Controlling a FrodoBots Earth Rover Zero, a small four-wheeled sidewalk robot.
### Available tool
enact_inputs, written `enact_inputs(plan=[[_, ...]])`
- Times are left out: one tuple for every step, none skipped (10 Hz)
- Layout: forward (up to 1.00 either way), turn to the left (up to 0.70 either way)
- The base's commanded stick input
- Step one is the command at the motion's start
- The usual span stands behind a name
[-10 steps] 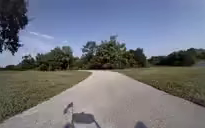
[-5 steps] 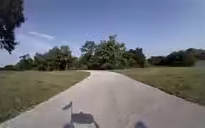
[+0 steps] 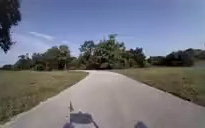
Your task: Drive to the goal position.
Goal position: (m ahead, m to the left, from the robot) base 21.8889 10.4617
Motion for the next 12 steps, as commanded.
enact_inputs(plan=[[1.0,0.02],[1.0,0.02],[1.0,0.02],[1.0,0.02],[1.0,0.02],[1.0,0.02],[1.0,0.02],[1.0,0.02],[1.0,0.02],[1.0,0.02],[1.0,0.02],[1.0,0.02]])
